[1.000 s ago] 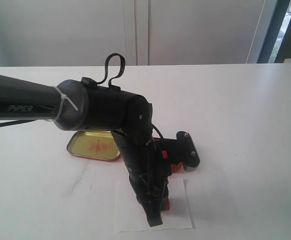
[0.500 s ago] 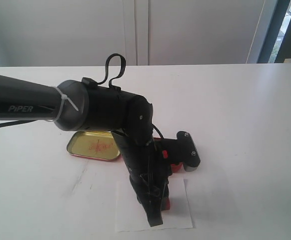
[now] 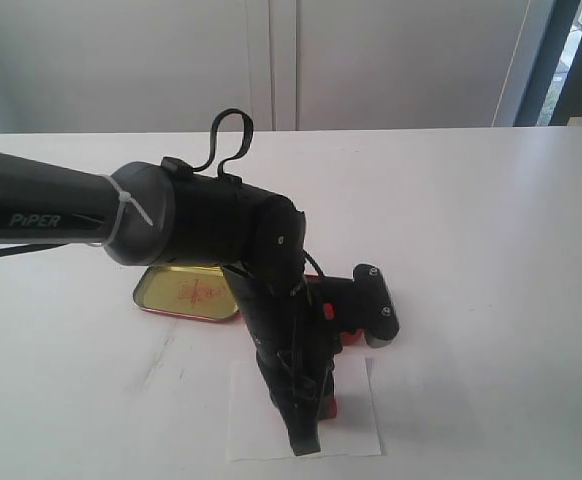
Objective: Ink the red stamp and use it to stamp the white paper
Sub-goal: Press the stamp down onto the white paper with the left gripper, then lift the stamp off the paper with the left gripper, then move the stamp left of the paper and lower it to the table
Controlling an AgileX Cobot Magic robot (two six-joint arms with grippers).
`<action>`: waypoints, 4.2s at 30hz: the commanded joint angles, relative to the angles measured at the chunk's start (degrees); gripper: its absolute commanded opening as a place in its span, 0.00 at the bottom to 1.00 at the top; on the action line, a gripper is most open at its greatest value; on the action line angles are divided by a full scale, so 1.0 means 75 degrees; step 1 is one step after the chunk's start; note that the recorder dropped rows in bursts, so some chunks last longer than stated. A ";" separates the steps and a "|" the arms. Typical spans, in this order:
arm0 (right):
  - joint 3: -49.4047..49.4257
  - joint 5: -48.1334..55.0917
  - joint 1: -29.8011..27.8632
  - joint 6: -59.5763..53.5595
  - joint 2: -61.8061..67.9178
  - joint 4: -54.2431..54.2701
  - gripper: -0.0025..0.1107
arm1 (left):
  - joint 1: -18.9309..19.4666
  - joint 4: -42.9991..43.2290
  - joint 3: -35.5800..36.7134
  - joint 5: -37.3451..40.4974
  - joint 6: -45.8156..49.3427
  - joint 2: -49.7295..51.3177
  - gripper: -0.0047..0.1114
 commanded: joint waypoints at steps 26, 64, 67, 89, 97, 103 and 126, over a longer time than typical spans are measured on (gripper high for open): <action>0.0043 -0.0108 -0.0024 0.0002 -0.0048 -0.0063 0.02 | 0.0013 0.0669 -0.0893 0.1481 -0.0039 -0.0464 0.04; 0.0043 -0.0108 -0.0024 0.0002 -0.0048 -0.0063 0.02 | 0.2293 -0.2021 -0.0125 0.1759 -0.1619 -0.1848 0.04; 0.0043 -0.0108 -0.0024 0.0002 -0.0048 -0.0063 0.02 | 0.2597 -0.2514 0.0428 0.1395 -0.1549 -0.2096 0.04; 0.0043 -0.0108 -0.0024 0.0002 -0.0048 -0.0063 0.02 | 0.4893 -0.7328 0.4061 0.1185 0.1883 -0.3074 0.04; 0.0043 -0.0108 -0.0024 0.0002 -0.0048 -0.0063 0.02 | 0.4942 -0.7403 0.4724 0.0371 0.1902 -0.3046 0.04; 0.0043 -0.0108 -0.0024 0.0002 -0.0048 -0.0063 0.02 | 0.4942 -0.7626 0.4840 0.0330 0.1961 -0.2727 0.04; 0.0043 -0.0108 -0.0024 0.0002 -0.0048 -0.0063 0.02 | 0.4942 -0.7774 0.4853 -0.0520 0.1792 -0.1525 0.04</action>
